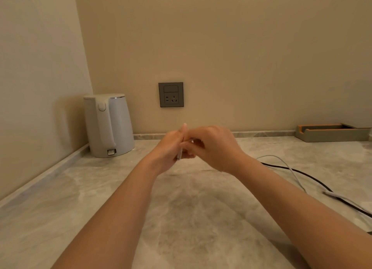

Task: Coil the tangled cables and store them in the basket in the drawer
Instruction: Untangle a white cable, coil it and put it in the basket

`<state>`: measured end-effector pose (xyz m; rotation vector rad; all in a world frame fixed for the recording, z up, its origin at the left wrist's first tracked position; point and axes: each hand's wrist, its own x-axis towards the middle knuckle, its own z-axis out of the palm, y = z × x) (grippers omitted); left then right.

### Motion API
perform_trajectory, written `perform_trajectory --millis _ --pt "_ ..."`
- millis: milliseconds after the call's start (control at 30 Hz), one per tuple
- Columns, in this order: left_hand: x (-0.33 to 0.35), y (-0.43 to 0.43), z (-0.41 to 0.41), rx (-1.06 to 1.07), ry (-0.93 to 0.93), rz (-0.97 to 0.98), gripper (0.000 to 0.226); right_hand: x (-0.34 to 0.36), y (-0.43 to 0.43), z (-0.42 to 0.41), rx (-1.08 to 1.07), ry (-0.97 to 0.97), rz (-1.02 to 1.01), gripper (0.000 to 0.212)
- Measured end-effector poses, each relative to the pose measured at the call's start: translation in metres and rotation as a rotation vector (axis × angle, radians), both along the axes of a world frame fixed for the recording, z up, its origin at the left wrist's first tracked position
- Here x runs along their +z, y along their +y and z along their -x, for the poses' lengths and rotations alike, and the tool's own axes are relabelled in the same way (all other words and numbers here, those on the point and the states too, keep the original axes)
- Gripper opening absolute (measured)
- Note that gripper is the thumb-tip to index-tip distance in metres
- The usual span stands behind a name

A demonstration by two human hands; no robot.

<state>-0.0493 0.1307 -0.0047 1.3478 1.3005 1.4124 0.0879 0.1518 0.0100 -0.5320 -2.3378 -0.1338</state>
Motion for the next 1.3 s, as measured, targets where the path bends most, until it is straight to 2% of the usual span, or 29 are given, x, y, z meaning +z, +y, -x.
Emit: perform_trajectory --millis 100,200,400,533,567,667,767,833,933,1033,1100,1200,1300 --pt "0.002 -0.003 -0.012 -0.156 -0.131 0.091 0.052 0.0 0.013 -0.002 0.021 0.174 0.16 0.005" --pt "0.004 -0.005 -0.016 -0.318 -0.332 0.196 0.057 0.001 0.022 -0.002 0.165 0.292 0.354 0.021" --pt "0.004 -0.007 -0.013 -0.461 -0.345 0.257 0.077 -0.007 0.037 0.001 0.328 0.406 0.616 0.019" --pt "0.008 -0.012 -0.017 -0.593 -0.346 0.221 0.063 -0.017 0.048 0.0 0.301 0.475 0.691 0.012" --pt "0.009 -0.013 -0.018 -0.598 -0.348 0.196 0.057 -0.02 0.05 0.0 0.275 0.449 0.717 0.011" --pt "0.011 -0.014 -0.016 -0.567 -0.397 0.123 0.047 -0.029 0.051 0.003 0.188 0.35 0.78 0.029" --pt "0.012 -0.012 -0.009 -0.529 -0.576 0.042 0.048 -0.032 0.045 0.005 0.1 0.189 0.825 0.046" --pt "0.013 -0.011 -0.006 -0.442 -0.695 0.002 0.053 -0.033 0.04 0.007 -0.012 0.053 0.753 0.051" --pt "0.014 -0.008 0.0 -0.283 -0.857 -0.071 0.059 -0.028 0.028 0.008 -0.169 -0.201 0.607 0.048" --pt "0.015 -0.007 0.001 -0.156 -0.917 -0.106 0.053 -0.012 0.01 0.005 -0.145 -0.477 0.575 0.029" --pt "0.015 -0.006 -0.001 -0.087 -0.931 -0.122 0.053 -0.003 0.0 0.002 -0.193 -0.648 0.454 0.04" --pt "0.015 -0.004 -0.006 0.001 -0.922 -0.14 0.054 0.0 -0.007 0.001 -0.276 -0.768 0.336 0.05" --pt "0.014 -0.002 -0.01 0.068 -0.937 -0.16 0.054 0.005 -0.01 0.001 -0.263 -0.798 0.366 0.05"
